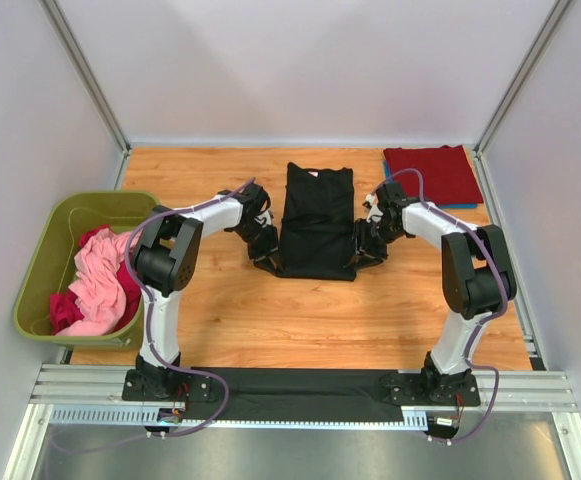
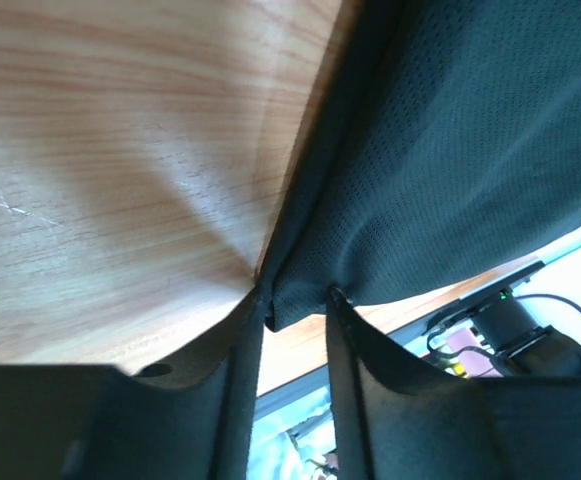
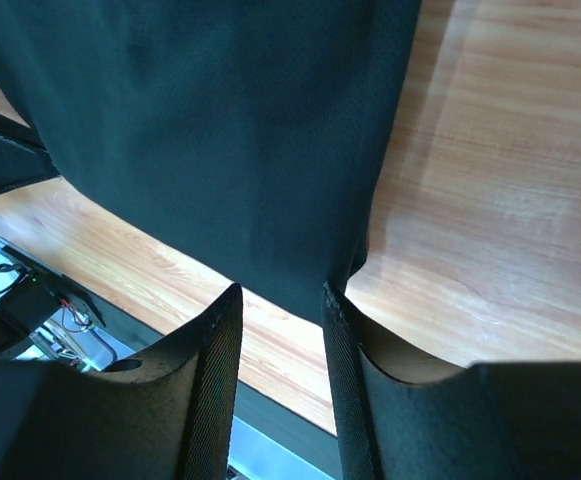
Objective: Fold and stack the t-shirts
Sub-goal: Fold the tshirt
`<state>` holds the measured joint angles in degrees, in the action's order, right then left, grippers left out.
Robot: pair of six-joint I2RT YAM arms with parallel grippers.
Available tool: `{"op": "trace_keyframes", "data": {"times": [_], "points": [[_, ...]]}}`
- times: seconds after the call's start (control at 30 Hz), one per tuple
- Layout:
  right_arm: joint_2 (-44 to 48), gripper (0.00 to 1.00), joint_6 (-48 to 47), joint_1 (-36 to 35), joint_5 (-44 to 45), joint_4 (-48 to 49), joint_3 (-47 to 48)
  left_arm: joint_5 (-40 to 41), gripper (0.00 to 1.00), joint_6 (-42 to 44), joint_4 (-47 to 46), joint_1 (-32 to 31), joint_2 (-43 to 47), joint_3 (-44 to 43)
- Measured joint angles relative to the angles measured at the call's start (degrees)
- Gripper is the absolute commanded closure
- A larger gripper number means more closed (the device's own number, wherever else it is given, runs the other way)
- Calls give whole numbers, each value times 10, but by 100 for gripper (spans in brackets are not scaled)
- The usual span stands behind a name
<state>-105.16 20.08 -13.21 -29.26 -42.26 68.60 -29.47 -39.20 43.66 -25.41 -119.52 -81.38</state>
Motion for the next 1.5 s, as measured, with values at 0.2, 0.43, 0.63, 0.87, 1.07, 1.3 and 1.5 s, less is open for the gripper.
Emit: {"op": "trace_keyframes", "data": {"times": [0.2,0.43,0.63,0.87,1.07,1.3,1.5], "points": [[0,53,0,0,12,6,-19,7,86,8,0,0,0,5],[26,53,-2,0,32,-5,-31,19,57,23,27,0,9,5],[31,55,-5,0,27,-3,-35,25,54,23,38,0,25,2],[8,59,-7,0,8,17,-37,27,73,26,36,0,20,1],[3,96,-3,0,-10,43,-57,18,100,28,23,0,-1,2],[29,100,17,0,-6,71,-114,36,100,10,34,0,21,34],[109,100,40,-24,-6,80,-202,50,100,3,47,-2,104,139]]}}
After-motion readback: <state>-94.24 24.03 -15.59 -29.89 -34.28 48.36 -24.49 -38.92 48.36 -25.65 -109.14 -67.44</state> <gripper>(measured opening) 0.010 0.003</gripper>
